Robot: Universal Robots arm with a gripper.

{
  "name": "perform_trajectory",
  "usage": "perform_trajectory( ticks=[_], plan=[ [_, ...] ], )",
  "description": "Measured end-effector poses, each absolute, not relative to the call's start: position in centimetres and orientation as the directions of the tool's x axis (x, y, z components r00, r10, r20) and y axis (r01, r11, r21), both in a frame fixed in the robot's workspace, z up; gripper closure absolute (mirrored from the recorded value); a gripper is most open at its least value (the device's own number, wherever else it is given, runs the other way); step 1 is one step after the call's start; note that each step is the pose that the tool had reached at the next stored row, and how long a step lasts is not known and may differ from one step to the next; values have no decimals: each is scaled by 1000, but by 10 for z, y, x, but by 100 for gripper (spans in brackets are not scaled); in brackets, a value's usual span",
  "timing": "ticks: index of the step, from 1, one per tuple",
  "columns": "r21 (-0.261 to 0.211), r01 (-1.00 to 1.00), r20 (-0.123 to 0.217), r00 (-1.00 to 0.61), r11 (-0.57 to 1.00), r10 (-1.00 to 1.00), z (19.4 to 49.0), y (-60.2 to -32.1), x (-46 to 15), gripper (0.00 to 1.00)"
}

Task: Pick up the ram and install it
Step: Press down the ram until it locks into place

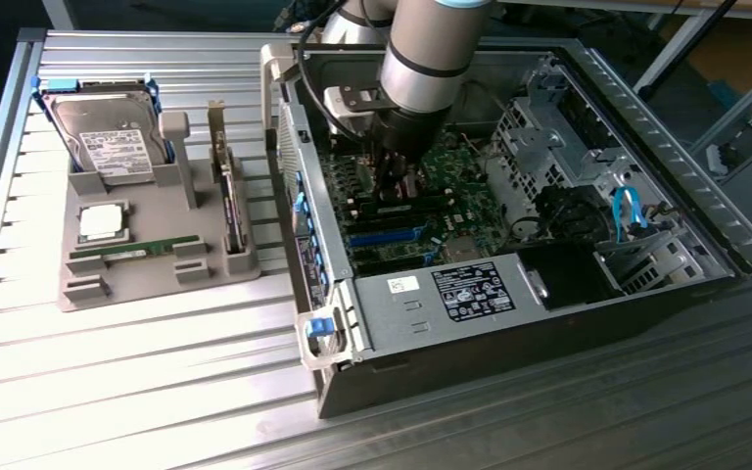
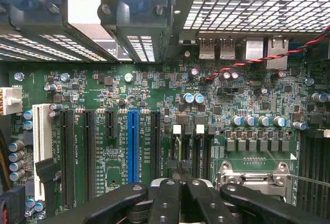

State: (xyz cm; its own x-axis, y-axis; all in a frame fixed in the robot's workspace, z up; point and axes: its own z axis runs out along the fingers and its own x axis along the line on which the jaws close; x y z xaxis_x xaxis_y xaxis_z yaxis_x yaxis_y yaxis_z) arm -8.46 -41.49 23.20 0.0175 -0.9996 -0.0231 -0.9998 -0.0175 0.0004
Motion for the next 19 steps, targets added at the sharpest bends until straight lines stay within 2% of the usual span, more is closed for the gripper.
perform_trajectory(
  ticks=[19],
  plan=[
    [-7,-1000,-26,18,-18,-999,239,-415,-88,90]
  ],
)
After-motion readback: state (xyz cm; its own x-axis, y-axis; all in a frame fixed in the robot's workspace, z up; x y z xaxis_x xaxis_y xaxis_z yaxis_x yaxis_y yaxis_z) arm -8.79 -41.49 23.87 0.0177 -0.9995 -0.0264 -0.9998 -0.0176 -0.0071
